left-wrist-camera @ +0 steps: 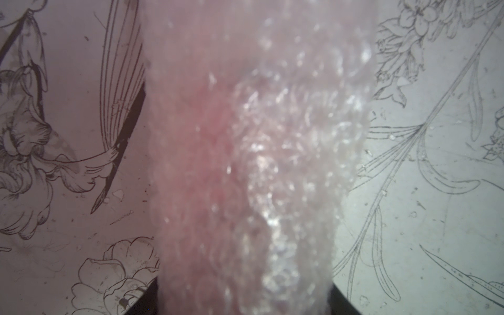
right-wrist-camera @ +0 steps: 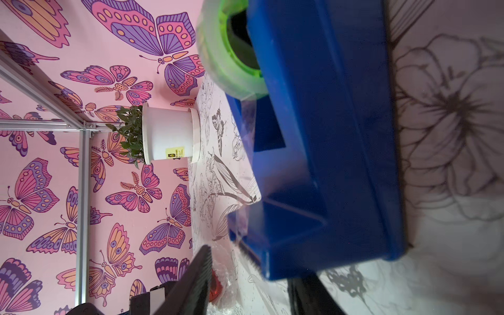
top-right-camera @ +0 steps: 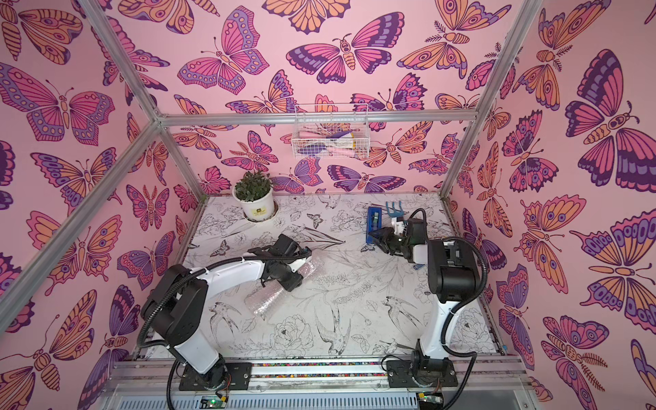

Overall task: Wrap wine bottles in bubble wrap
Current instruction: Tear off the tape using the Tape Cutter.

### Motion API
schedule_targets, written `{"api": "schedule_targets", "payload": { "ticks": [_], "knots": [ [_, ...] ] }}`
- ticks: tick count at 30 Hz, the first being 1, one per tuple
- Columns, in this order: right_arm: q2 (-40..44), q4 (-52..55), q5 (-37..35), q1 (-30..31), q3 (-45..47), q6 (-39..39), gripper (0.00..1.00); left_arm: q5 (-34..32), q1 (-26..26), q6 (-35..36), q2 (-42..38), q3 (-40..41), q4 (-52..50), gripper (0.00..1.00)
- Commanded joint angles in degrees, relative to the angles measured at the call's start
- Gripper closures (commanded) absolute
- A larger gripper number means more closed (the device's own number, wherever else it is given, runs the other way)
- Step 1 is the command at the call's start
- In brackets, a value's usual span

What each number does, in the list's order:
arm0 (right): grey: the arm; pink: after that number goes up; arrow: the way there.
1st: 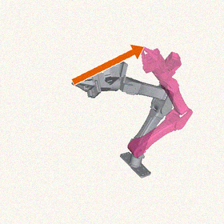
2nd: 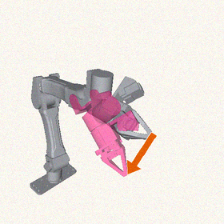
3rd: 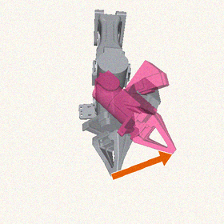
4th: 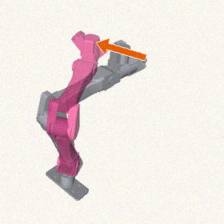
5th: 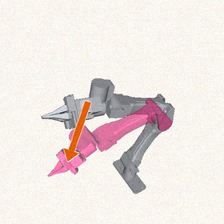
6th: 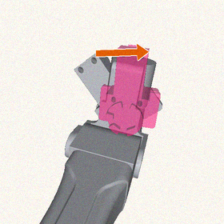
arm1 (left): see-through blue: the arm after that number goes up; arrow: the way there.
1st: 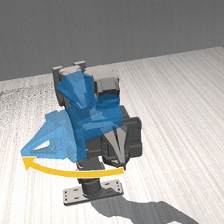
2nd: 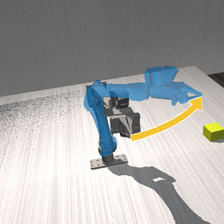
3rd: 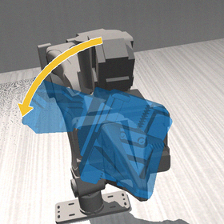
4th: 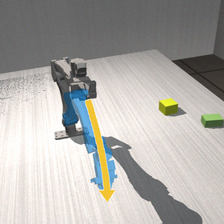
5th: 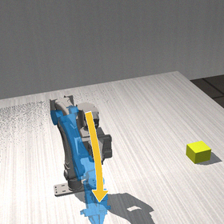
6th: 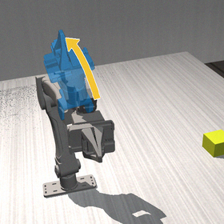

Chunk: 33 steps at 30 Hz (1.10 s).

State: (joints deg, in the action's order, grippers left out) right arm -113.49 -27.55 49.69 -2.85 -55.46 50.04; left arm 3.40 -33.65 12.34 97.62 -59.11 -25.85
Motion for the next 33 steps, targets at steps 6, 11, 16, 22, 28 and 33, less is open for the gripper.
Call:
{"api": "schedule_targets", "payload": {
  "ticks": [6, 11, 16, 22, 28, 33],
  "knots": [
    [0.0, -3.1, 0.0, 0.3, -1.2, 0.3, 0.68, -0.3, 0.4, -0.4, 0.2, -1.6, -0.3, 0.59],
    [0.4, -1.3, -0.5, 0.2, -1.4, -0.9, 0.79, -0.5, 0.4, -0.2, 0.3, -1.6, -0.5, 0.59],
    [1.3, 1.9, -1.5, 0.2, -1.7, -3.2, 0.9, -0.6, 0.5, -0.2, 0.3, -1.6, -0.6, 0.59],
    [2.7, 4.8, -1.5, 0.2, -2.3, -4.8, 1.0, -0.4, 0.4, -0.1, 0.6, -1.7, -0.6, 0.59],
    [4.2, 11.3, -1.1, 0.2, -5.0, -6.7, 1.0, -0.3, 0.4, 0.0, 0.9, -1.8, -0.8, 0.59],
    [5.2, 15.4, -1.3, 0.2, -6.9, -7.6, 1.0, -0.1, 0.4, 0.1, 1.1, -1.8, -0.8, 0.59]
  ]
}}
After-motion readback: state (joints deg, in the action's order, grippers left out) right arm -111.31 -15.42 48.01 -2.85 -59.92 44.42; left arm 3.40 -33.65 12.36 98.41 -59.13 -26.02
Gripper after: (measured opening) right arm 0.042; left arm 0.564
